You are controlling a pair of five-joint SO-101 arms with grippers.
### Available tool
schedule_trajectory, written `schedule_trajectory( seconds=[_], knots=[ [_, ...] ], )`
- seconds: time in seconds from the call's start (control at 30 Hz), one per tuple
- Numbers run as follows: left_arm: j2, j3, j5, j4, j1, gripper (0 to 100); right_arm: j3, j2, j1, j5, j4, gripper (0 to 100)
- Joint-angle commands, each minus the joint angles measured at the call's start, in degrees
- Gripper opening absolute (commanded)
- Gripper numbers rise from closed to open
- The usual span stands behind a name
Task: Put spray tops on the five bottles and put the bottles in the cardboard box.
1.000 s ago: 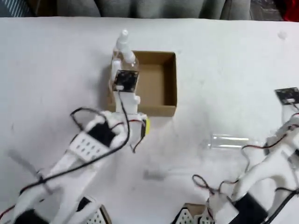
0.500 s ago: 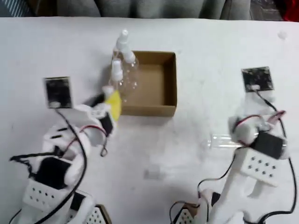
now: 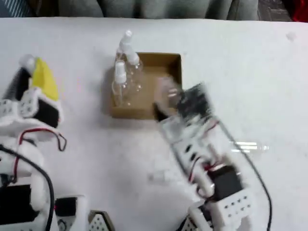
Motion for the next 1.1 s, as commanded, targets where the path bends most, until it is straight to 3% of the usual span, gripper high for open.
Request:
schedule_trajectory(
  seconds=[0.0, 0.27, 0.4, 0.57, 0.77, 0.93, 1.07],
  knots=[
    [-0.9, -4.8, -0.4, -6.0, -2.4, 2, 13.9, -7.3, -12.0, -0.4, -20.5, 1.7],
    [-1.1, -0.4, -0.2, -22.4, -2.3, 2, 30.2, -17.9, -23.1, -0.4, -32.5, 1.6],
    [-1.2, 0.7, 5.7, -25.6, -2.3, 2, 35.2, -19.5, -26.1, -0.5, -37.1, 1.6],
    [-2.9, 0.4, 7.4, -22.9, -2.2, 2, 41.7, -19.4, -28.0, -0.5, -47.5, 1.6],
    [-13.1, 0.8, 4.5, -15.0, -1.8, 2, 41.8, -19.3, -28.6, -0.5, -48.7, 1.6],
    [-19.2, 1.8, -2.1, -9.1, 5.9, 2, 41.6, -19.3, -31.0, -0.5, -48.7, 1.6],
    [-21.2, 5.3, -3.1, -10.1, 8.3, 2, 38.7, -17.3, -31.0, -0.6, -48.4, 1.6]
  ],
)
